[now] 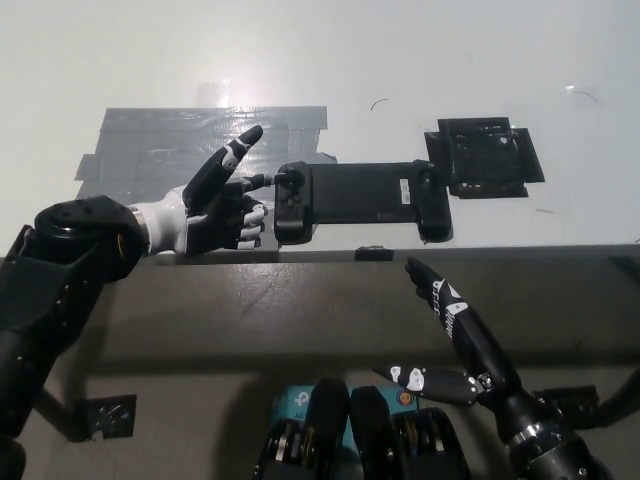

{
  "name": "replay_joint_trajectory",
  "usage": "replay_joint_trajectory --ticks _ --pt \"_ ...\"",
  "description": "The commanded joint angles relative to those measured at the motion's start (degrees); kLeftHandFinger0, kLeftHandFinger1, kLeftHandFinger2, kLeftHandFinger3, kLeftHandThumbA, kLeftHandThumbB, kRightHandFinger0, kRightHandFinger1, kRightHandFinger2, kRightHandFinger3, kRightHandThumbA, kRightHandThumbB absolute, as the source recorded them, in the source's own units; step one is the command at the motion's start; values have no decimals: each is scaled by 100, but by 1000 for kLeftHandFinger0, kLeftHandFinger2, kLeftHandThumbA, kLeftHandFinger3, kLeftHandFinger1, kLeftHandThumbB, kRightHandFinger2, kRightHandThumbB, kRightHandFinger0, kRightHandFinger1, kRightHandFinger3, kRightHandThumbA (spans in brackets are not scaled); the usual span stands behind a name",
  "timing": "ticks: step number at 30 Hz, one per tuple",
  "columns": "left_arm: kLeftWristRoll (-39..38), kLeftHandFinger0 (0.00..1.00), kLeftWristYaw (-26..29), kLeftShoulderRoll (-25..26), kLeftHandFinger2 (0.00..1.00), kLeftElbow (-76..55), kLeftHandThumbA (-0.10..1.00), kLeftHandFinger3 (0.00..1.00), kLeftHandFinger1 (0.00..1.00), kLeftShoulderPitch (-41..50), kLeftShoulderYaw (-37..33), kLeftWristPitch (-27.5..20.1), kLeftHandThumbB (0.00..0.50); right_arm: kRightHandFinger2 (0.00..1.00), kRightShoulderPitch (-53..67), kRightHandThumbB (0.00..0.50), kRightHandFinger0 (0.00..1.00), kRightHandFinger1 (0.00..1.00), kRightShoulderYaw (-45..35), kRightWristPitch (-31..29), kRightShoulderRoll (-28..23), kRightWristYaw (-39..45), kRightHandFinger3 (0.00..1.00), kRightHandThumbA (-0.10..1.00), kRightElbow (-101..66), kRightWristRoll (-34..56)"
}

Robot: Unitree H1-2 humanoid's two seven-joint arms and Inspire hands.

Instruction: A controller is being placed at the center of the desk near the left hand and the robot uses its left hand's index finger to press a button at the left area of the controller

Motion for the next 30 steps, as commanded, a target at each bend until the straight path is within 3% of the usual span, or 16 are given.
replay_joint_trajectory --ticks 1,14,20,30 --pt "93 0 -67 67 0 -31 1000 1000 0 -222 69 80 390 1000 -168 283 1000 1000 -31 -173 -16 52 1000 926 -162 33" --pt "261 0 -65 -2 3 -82 1000 1000 0 17 34 80 362 1000 -159 269 1000 1000 1 -211 -33 74 1000 938 -141 8" --pt "342 0 -18 -75 34 -74 1000 1000 0 120 6 80 370 1000 -164 272 1000 1000 -21 -203 -19 43 1000 932 -161 9" --pt "483 0 -32 -168 0 -41 1000 1000 0 179 -21 80 372 1000 -187 259 1000 1000 -28 -185 -23 73 1000 919 -166 59"
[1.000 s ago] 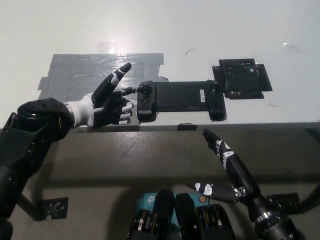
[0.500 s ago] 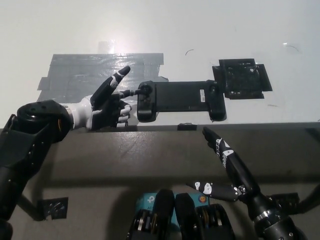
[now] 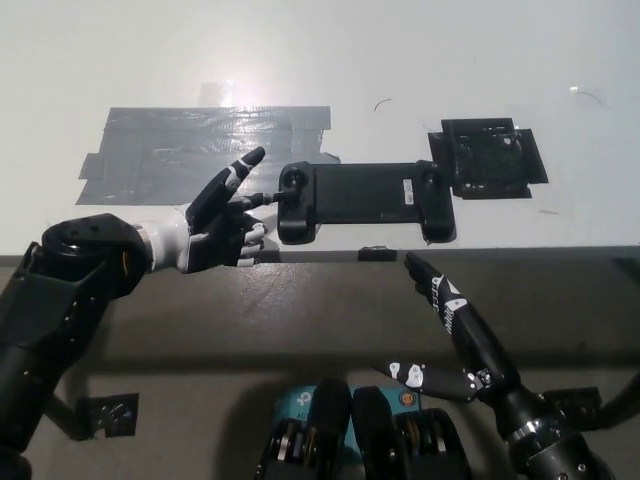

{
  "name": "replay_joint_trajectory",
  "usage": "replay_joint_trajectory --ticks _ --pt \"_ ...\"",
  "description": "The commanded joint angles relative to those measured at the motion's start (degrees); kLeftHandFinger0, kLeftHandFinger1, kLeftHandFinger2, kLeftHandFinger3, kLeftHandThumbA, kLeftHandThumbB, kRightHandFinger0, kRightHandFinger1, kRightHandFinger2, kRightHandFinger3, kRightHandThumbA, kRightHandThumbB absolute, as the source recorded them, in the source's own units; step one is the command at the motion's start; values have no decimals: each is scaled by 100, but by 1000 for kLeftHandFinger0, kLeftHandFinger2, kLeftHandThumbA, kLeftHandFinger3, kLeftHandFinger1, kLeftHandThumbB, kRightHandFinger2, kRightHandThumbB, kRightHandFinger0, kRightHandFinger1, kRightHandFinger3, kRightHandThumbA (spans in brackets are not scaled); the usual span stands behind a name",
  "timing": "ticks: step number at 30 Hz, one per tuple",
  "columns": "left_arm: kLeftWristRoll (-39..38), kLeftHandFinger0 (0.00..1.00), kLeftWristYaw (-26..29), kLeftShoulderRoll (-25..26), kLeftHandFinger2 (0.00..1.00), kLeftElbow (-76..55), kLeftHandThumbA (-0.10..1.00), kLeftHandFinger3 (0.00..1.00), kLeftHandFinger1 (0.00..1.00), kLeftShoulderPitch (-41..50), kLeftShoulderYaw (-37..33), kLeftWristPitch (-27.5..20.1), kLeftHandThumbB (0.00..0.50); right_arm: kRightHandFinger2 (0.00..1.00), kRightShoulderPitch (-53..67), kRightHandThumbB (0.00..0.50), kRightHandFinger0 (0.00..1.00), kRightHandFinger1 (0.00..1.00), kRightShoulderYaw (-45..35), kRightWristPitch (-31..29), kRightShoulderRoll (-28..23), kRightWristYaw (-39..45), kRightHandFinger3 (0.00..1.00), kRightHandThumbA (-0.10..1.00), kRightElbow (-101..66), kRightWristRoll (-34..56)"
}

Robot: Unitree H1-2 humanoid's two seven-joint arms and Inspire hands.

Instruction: A controller is being placed at the center of the desk near the left hand and the robot uses its left hand's index finger to press a button at the left area of the controller

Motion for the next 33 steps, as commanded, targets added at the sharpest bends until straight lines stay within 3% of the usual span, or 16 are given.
replay_joint_trajectory --ticks 1,10,16,17,20,23,24,28,33 --pt "165 0 -32 -76 2 -55 1000 1000 0 -15 -35 83 369 1000 -144 261 1000 1000 -29 -178 -28 73 1000 920 -165 56" --pt "561 0 -136 -37 43 -126 1000 1000 0 102 -128 83 397 1000 -156 257 1000 1000 -10 -251 -38 94 1000 925 -109 49" --pt "1019 0 -204 131 162 -76 1000 1000 0 109 -619 83 401 1000 -157 257 1000 1000 -24 -191 -30 80 1000 921 -153 54" --pt "1174 0 -239 174 294 -27 1000 1000 19 98 -768 83 416 1000 -164 267 1000 1000 -29 -202 -23 66 1000 922 -136 46" --pt "1311 0 -392 228 447 70 1000 1000 106 111 -956 83 423 1000 -158 262 1000 1000 -26 -216 -38 78 1000 923 -131 47" --pt "1483 0 -460 303 488 122 1000 1000 134 148 -1180 83 451 1000 -150 269 1000 1000 -31 -167 -13 65 1000 914 -156 62" --pt "1525 0 -480 329 489 122 1000 1000 136 157 -1243 83 453 1000 -151 267 1000 1000 -28 -175 -10 67 1000 913 -148 63" --pt "1640 0 -558 363 303 156 1000 1000 12 159 -1378 -13 480 1000 -161 264 1000 1000 -20 -187 -18 79 1000 924 -135 55" --pt "1538 0 -521 367 370 -6 1000 1000 65 203 -1374 83 465 1000 -174 269 1000 1000 -28 -198 -4 66 1000 925 -129 52"
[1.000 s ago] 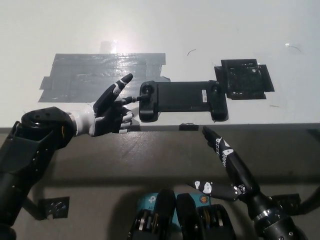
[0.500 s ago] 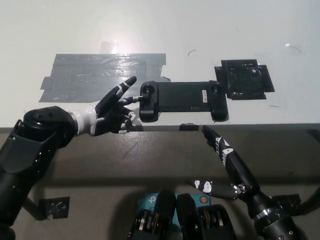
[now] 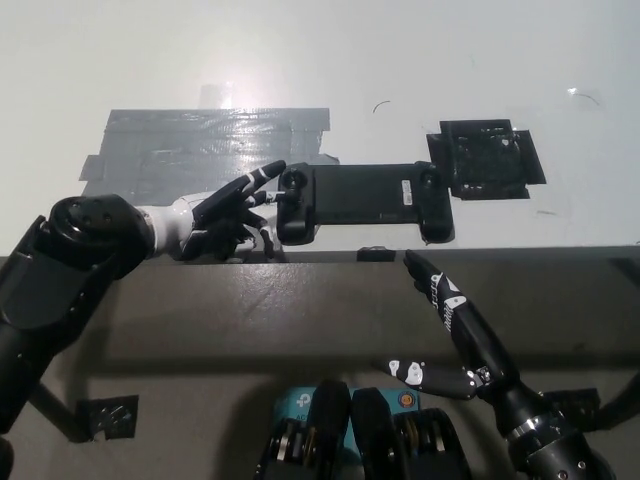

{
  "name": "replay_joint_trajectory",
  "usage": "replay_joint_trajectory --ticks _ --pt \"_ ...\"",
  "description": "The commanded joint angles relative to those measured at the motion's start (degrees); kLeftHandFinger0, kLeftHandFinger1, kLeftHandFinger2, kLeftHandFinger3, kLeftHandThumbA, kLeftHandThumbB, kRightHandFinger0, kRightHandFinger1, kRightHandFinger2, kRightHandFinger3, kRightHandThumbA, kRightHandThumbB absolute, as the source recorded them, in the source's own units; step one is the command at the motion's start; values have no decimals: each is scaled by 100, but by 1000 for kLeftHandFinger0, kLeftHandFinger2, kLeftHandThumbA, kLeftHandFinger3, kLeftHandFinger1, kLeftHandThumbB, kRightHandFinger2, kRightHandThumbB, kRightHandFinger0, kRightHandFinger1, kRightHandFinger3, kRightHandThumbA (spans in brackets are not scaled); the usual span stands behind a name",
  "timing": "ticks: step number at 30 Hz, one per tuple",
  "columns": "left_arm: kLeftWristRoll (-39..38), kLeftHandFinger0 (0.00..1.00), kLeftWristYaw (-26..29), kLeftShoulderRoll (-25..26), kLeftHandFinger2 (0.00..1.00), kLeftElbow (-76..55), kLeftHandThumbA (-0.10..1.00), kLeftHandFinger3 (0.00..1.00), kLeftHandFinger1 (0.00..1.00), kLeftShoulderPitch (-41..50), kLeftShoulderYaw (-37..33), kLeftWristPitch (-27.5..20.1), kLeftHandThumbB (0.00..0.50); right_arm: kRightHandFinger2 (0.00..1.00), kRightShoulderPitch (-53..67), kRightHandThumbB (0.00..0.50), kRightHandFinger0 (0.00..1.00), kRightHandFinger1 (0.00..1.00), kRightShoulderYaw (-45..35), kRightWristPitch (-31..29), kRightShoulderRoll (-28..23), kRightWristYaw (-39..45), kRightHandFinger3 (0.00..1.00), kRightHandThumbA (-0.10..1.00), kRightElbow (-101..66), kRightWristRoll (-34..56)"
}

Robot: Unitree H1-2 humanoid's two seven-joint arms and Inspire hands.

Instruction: A controller is being placed at the center of the desk near the left hand and the robot uses its left hand's index finger to press a button at the left area of the controller

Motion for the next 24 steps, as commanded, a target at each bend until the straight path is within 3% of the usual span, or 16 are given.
replay_joint_trajectory --ticks 1,5,16,19,21,24 --pt "570 0 -381 62 409 105 1000 1000 108 492 -478 491 469 1000 -154 262 1000 1000 -27 -194 -6 54 1000 925 -137 45" --pt "576 2 -407 61 462 36 1000 1000 159 466 -523 491 465 1000 -184 248 1000 1000 -34 -220 -16 68 1000 917 -108 65" --pt "552 0 -580 214 444 -275 1000 1000 138 508 -634 491 437 1000 -199 256 1000 1000 -48 -246 -4 58 1000 916 -74 76" --pt "333 0 -499 346 456 -570 1000 1000 147 480 -575 491 468 1000 -222 254 1000 1000 -41 -230 -9 76 1000 920 -80 83" --pt "43 0 -474 425 388 -875 1000 1000 80 434 -411 491 438 1000 -232 259 1000 1000 -44 -222 -16 64 1000 931 -71 59" --pt "-431 0 -447 527 322 -1244 1000 1000 20 304 -217 491 451 1000 -215 257 1000 1000 -55 -212 -28 55 1000 933 -90 52"
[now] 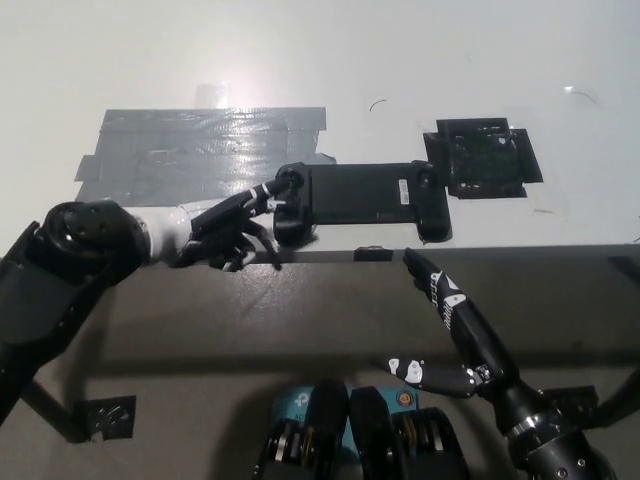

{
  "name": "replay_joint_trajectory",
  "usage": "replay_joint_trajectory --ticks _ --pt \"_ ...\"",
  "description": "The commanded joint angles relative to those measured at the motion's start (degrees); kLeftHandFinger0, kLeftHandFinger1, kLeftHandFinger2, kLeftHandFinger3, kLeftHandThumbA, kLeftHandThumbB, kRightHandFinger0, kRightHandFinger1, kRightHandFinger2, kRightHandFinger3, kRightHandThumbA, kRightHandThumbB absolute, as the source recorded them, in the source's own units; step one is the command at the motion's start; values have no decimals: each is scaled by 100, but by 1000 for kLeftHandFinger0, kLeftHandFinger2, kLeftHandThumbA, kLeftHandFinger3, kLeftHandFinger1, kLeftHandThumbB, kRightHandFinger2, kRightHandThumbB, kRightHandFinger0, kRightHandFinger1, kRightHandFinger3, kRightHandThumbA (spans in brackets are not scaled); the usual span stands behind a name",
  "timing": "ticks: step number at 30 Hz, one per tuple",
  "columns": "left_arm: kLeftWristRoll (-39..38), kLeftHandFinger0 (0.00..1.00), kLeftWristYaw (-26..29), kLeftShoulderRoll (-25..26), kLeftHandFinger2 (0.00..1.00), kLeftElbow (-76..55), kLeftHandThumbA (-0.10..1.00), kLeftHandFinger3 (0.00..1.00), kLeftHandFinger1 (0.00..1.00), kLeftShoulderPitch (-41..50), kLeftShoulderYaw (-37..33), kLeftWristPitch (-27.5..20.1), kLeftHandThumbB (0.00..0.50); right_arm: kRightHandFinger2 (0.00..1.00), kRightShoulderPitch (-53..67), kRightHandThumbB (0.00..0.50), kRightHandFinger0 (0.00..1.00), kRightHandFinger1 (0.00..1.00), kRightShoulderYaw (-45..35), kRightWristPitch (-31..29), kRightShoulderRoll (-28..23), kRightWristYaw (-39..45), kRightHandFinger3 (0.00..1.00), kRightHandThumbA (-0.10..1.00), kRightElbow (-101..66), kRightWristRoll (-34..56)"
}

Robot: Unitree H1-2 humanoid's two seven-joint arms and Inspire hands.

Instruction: A controller is being placed at the center of the desk near the left hand and the robot uses its left hand's index finger to press a button at the left area of the controller

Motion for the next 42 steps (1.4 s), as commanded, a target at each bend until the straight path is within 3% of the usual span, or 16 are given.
replay_joint_trajectory --ticks 1,5,12,18,20,22,24,25,26,27,29,32,36,39,42 --pt "-688 0 -369 259 274 -449 1000 1000 1 23 38 407 451 1000 -172 255 1000 1000 -49 -194 -28 59 1000 931 -108 62" --pt "-1519 0 -42 536 70 -1027 1000 1000 0 -210 164 407 423 1000 -164 255 1000 1000 -34 -207 -9 59 1000 927 -67 60" --pt "-2866 0 649 999 105 -1783 1000 1000 0 -475 304 407 397 1000 -115 250 1000 1000 -27 -217 -21 92 1000 923 -63 94" --pt "-3369 0 1188 1266 164 -2781 1000 1000 0 -161 732 407 402 1000 -117 251 1000 1000 -20 -159 -39 92 1000 928 -106 61" --pt "-2906 27 1403 1065 200 -3475 1000 1000 18 490 1237 407 352 1000 -92 252 1000 1000 -8 -145 -46 120 1000 927 -120 83" --pt "-2517 112 1647 885 204 -3882 1000 1000 35 899 1485 407 338 1000 -88 253 1000 1000 -2 -136 -55 145 1000 928 -127 103" --pt "-2116 135 1956 587 182 -4306 1000 1000 34 1431 1758 407 311 1000 -63 261 1000 1000 8 -105 -62 168 1000 932 -144 116" --pt "-1703 335 2118 290 277 -4535 1000 1000 147 1948 1969 317 288 1000 -46 267 1000 1000 19 -119 -54 166 1000 937 -136 103" --pt "-1398 488 2334 61 437 -4678 1000 1000 347 2430 2056 140 272 1000 -10 267 1000 1000 33 -128 -42 167 1000 939 -129 97" --pt "-1235 525 2397 -81 431 -4724 1000 1000 378 2660 2113 48 274 1000 7 267 1000 1000 37 -128 -44 175 1000 939 -133 103" --pt "-745 1000 2434 -348 1000 -4688 1000 1000 1000 3280 2070 -403 269 1000 88 270 1000 1000 45 -172 -29 176 1000 938 -113 122" --pt "43 1000 2483 -672 1000 -4381 1000 1000 1000 3956 1972 -1181 280 1000 212 261 1000 1000 59 -277 -1 174 1000 916 -89 140" --pt "993 1000 2884 -1125 1000 -3652 1000 1000 1000 4581 2059 -2401 247 1000 399 255 1000 1000 100 -369 65 135 1000 898 -56 96" --pt "1277 1000 3007 -1255 1000 -3283 1000 1000 1000 4772 2129 -2874 228 1000 553 263 1000 1000 119 -364 89 94 1000 904 -120 49" --pt "1448 1000 3146 -1364 1000 -3092 1000 1000 1000 4827 2170 -3017 251 1000 616 256 1000 1000 115 -396 128 54 1000 899 -136 35"
